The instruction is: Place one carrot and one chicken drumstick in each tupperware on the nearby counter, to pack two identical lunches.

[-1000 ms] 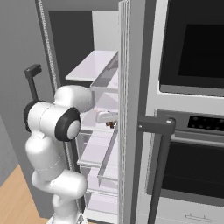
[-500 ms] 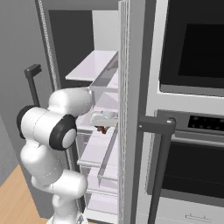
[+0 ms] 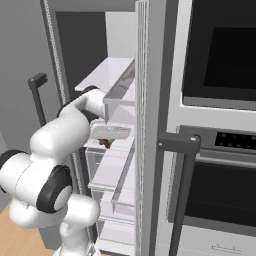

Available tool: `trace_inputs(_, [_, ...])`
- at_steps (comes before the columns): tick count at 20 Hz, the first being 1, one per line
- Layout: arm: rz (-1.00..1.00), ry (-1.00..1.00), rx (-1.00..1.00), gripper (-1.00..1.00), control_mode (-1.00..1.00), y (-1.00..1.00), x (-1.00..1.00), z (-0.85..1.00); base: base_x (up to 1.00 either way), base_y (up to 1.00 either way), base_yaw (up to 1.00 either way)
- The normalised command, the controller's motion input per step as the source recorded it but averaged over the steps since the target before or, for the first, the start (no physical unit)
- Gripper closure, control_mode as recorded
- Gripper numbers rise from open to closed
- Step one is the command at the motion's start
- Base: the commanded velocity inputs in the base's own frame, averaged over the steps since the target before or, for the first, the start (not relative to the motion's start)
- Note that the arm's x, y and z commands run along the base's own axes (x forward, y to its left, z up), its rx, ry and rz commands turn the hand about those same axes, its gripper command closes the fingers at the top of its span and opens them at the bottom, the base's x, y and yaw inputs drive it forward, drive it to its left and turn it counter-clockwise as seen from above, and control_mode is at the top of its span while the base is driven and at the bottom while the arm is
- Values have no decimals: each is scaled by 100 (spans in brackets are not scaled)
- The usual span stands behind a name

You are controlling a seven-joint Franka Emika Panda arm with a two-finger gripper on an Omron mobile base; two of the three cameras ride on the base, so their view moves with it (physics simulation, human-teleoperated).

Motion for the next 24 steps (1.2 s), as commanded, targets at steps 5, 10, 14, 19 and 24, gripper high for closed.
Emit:
trace_inputs(5, [-1,-10,-4,100,-100,32,-67,81,0,0,0])
trace_inputs(10, [-15,0,-11,100,-100,29,-95,38,0,0,0])
trace_inputs(14, [-25,-8,-5,100,-100,24,-100,25,0,0,0])
trace_inputs(19, [-24,-17,-6,100,-100,14,-100,40,0,0,0])
trace_inputs(24, [-12,-22,-9,100,-100,9,-92,39,0,0,0])
